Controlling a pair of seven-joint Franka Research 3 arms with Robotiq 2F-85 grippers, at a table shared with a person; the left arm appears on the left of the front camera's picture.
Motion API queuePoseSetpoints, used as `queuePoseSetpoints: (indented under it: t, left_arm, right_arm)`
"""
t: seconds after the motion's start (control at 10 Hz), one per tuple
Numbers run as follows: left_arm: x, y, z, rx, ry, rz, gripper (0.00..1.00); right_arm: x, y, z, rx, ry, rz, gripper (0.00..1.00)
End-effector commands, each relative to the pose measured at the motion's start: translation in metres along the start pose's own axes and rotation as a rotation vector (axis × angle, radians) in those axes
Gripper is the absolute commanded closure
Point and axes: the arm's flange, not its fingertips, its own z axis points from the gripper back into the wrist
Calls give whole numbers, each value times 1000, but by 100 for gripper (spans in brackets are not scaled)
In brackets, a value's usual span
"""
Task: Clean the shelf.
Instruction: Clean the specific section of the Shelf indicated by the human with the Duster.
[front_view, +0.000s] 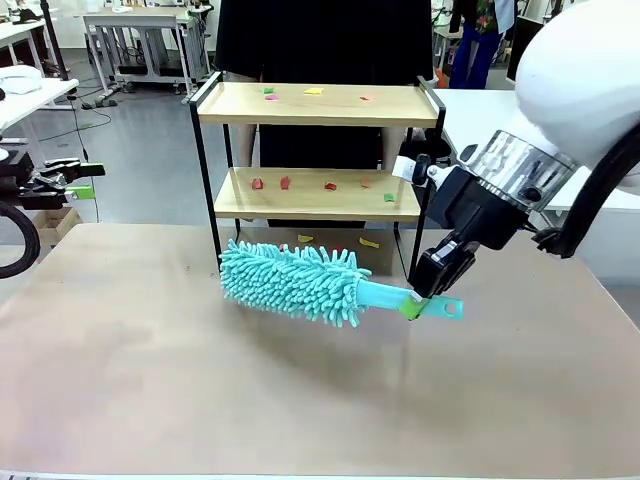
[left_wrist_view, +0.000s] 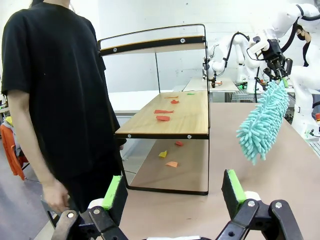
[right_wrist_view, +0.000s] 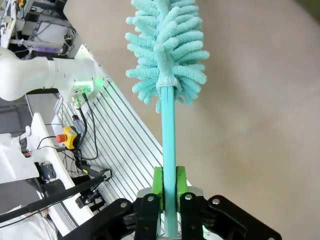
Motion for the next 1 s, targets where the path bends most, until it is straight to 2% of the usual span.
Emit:
queuePoseSetpoints:
  t: [0.0, 0.2, 0.4, 0.6, 0.9]
  left_arm:
    - [1, -1, 0, -3, 8, -6, 0]
    - [1, -1, 0, -3, 8, -6, 0]
    - [1, -1, 0, -3, 8, -6, 0]
    - [1, -1, 0, -3, 8, -6, 0]
    - [1, -1, 0, -3, 8, -6, 0]
  right_arm:
    - [-5, 4, 6, -7, -5, 13, 87]
    - [13, 6, -15, -12, -19, -47, 87]
    - [33, 14, -35, -64, -95, -132, 87]
    - [53, 17, -53, -62, -140, -230, 87]
    - [86, 22, -78, -45, -213, -294, 87]
